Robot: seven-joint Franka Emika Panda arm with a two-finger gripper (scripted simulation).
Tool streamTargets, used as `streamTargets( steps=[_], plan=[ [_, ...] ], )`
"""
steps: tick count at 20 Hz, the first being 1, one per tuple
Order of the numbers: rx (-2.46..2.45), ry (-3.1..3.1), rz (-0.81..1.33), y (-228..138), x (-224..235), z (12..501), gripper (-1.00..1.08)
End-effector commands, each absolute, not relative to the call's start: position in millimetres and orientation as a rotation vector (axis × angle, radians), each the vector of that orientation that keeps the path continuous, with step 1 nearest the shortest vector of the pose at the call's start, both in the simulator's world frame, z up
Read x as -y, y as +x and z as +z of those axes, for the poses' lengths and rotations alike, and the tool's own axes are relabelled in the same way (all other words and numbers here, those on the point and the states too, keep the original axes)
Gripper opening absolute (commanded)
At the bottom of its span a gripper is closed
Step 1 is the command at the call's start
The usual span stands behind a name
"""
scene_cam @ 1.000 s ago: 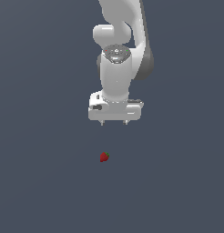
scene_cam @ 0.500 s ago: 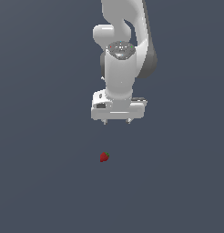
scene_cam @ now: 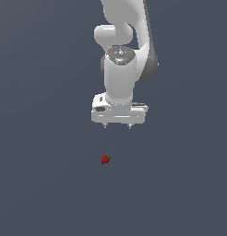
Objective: Pick up the object and move it to a goal position.
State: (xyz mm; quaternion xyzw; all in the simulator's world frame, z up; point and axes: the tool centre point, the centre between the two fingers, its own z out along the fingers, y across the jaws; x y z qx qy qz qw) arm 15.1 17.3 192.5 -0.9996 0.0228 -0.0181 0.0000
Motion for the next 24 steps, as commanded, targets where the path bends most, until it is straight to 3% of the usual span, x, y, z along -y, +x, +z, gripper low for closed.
streamTargets(
  steps=[1,24],
  plan=[
    [-0.140,-3.135,-0.053,18,-16,189,1.00],
    [-1.141,-2.908,-0.010,59,10,135,1.00]
  ],
)
